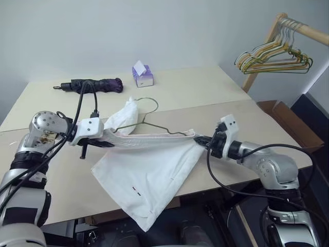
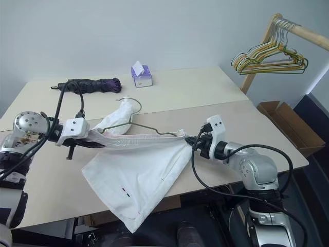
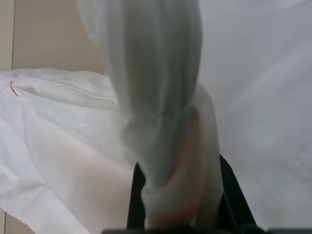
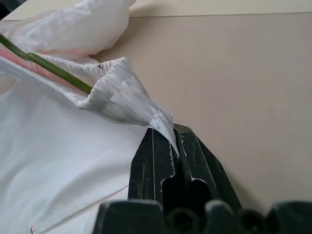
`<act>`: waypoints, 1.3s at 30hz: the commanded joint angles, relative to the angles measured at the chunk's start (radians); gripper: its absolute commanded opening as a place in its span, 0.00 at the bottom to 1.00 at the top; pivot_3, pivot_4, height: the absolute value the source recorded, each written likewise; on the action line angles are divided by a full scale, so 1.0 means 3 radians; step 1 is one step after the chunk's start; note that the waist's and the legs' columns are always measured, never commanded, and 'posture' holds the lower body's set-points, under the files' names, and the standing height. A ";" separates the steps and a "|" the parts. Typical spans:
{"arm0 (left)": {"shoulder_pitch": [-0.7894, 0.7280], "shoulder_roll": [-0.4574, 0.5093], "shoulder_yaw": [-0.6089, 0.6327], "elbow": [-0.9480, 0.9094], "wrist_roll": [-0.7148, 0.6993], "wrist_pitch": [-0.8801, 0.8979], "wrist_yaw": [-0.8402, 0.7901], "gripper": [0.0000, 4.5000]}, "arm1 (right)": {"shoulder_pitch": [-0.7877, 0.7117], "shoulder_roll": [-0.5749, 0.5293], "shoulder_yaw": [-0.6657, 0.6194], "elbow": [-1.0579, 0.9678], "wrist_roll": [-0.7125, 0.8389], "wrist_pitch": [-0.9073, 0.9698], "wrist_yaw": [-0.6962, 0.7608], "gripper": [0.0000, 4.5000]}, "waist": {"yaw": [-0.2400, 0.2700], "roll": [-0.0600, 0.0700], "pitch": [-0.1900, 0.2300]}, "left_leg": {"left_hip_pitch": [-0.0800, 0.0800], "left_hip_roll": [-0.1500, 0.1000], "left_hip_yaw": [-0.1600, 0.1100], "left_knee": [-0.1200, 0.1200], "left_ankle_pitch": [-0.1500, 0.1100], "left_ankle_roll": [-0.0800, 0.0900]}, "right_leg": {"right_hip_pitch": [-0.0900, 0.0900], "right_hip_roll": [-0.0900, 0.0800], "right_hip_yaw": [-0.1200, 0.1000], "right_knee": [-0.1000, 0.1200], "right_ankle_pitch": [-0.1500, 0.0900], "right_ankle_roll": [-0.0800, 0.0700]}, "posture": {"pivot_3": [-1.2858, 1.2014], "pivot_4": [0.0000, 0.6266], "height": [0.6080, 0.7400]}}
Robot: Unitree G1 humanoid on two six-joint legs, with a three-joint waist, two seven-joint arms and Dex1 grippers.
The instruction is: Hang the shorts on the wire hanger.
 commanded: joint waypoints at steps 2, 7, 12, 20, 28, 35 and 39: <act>-0.0006 0.0274 -0.0086 0.0280 0.0382 -0.0179 0.0119 0.00 | -0.0030 -0.0255 -0.0206 -0.0071 -0.0148 -0.0179 -0.0047 0.00 | -0.0002 0.0000 0.0000 | -0.0001 0.0000 0.0000 0.0000 0.0000 0.0000 | -0.0001 0.0000 0.0000 0.0000 0.0000 0.0000 | 0.48 0.00 1.00; -0.0078 0.0167 -0.0114 0.0331 0.0406 -0.0181 0.0217 0.00 | -0.0079 -0.0405 0.0071 -0.0282 -0.0323 -0.0360 -0.0012 0.00 | 0.0000 0.0000 0.0000 | -0.0001 0.0000 0.0000 0.0000 0.0000 0.0000 | -0.0001 0.0000 0.0000 0.0000 0.0000 0.0000 | 0.48 0.00 1.00; -0.0202 -0.0015 -0.0109 0.0387 0.0377 -0.0125 0.0334 0.00 | -0.0339 -0.0468 0.0352 -0.0410 -0.0567 -0.0498 -0.0031 0.00 | -0.0002 0.0000 0.0000 | -0.0001 0.0000 0.0001 0.0000 0.0000 0.0000 | -0.0001 0.0000 0.0000 0.0000 0.0000 0.0000 | 0.48 0.00 1.00; -0.0311 0.0060 -0.0116 0.0586 0.0469 -0.0224 0.0306 0.00 | -0.0357 -0.0530 0.0476 -0.0263 -0.0843 -0.0670 0.0026 0.00 | -0.0005 -0.0001 0.0000 | -0.0004 0.0000 0.0000 0.0000 0.0000 0.0000 | -0.0002 0.0000 -0.0001 -0.0002 0.0000 0.0000 | 0.48 0.00 1.00; -0.0222 0.0063 -0.0099 0.0485 0.0439 -0.0188 0.0281 0.00 | -0.0313 -0.0499 0.0392 -0.0305 -0.0763 -0.0756 0.0183 0.00 | -0.0006 -0.0001 0.0000 | -0.0002 0.0000 0.0000 0.0000 0.0000 0.0000 | -0.0002 0.0000 -0.0001 0.0000 0.0000 0.0000 | 0.48 0.00 1.00; -0.0283 -0.0009 -0.0089 0.0523 0.0479 -0.0205 0.0316 0.00 | -0.0317 -0.0484 0.0351 -0.0436 -0.0637 -0.0780 0.0380 0.33 | -0.0006 -0.0001 0.0000 | -0.0002 0.0000 0.0001 0.0000 0.0000 0.0000 | -0.0002 0.0000 -0.0001 0.0000 0.0000 0.0000 | 0.48 0.00 1.00; -0.0318 -0.0032 -0.0065 0.0562 0.0507 -0.0233 0.0323 0.00 | -0.0279 -0.0488 0.0310 -0.0473 -0.0631 -0.0765 0.0445 0.62 | -0.0005 -0.0001 0.0000 | -0.0002 0.0000 0.0001 0.0000 0.0000 0.0000 | -0.0002 0.0000 -0.0001 0.0000 0.0000 0.0000 | 0.48 0.00 1.00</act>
